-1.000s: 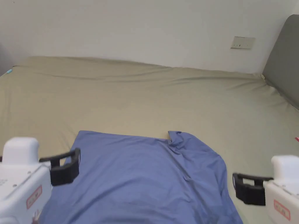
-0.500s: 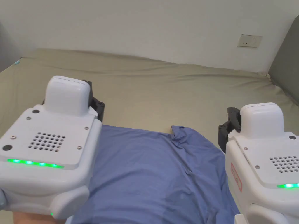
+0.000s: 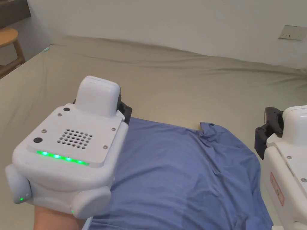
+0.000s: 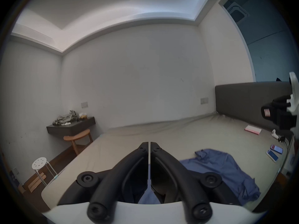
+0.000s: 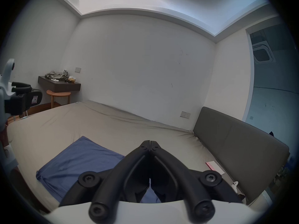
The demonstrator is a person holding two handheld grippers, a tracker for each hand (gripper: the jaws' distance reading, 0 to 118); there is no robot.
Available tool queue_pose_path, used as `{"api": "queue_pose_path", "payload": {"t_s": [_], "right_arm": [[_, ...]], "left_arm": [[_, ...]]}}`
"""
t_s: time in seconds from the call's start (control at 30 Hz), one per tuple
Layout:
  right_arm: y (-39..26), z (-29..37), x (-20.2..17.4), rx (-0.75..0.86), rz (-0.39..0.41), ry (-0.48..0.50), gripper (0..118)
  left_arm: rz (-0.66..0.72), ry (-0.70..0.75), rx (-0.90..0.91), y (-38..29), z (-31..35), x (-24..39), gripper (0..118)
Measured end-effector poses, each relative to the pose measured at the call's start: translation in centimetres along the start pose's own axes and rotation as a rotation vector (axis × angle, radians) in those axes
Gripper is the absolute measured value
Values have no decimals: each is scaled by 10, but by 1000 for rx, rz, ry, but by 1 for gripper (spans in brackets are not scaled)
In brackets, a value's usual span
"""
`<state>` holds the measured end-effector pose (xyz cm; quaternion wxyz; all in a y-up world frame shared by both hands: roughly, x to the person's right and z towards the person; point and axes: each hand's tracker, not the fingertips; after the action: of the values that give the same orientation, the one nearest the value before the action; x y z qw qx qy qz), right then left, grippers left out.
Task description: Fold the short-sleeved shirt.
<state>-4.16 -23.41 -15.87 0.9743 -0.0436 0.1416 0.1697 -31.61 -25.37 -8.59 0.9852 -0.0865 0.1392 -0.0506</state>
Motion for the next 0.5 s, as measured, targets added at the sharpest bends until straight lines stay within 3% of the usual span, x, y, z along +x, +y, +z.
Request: {"api": "queue_pose_path", "payload": {"t_s": [0.17, 0.2, 0.23, 0.27, 0.3, 0.33, 0.37, 0.43, 0.5], "right_arm": [[-23, -1, 0, -66, 34, 5, 0], [-27, -2, 0, -87, 35, 9, 0], [-32, -2, 1, -104, 28, 16, 0], [-37, -2, 3, -118, 20, 19, 0], [-42, -2, 3, -131, 20, 14, 0], [-47, -2, 4, -147, 25, 9, 0], [-51, -3, 4, -162, 32, 6, 0], [-60, -4, 6, -192, 36, -1, 0], [-66, -5, 9, -222, 26, -5, 0]], "left_arm": [[-23, 10, -234, -61, -12, -28, 1], [-32, 24, -286, -79, -13, -35, 6], [-29, 36, -322, -95, -14, -42, 18], [-10, 31, -390, -113, -12, -49, 42], [1, 35, -457, -132, -14, -57, 87], [2, 36, -534, -150, -17, -64, 111], [4, 35, -618, -170, -19, -70, 118], [23, 5, -737, -204, -16, -79, 117], [8, 85, -849, -242, -15, -81, 117]]}}
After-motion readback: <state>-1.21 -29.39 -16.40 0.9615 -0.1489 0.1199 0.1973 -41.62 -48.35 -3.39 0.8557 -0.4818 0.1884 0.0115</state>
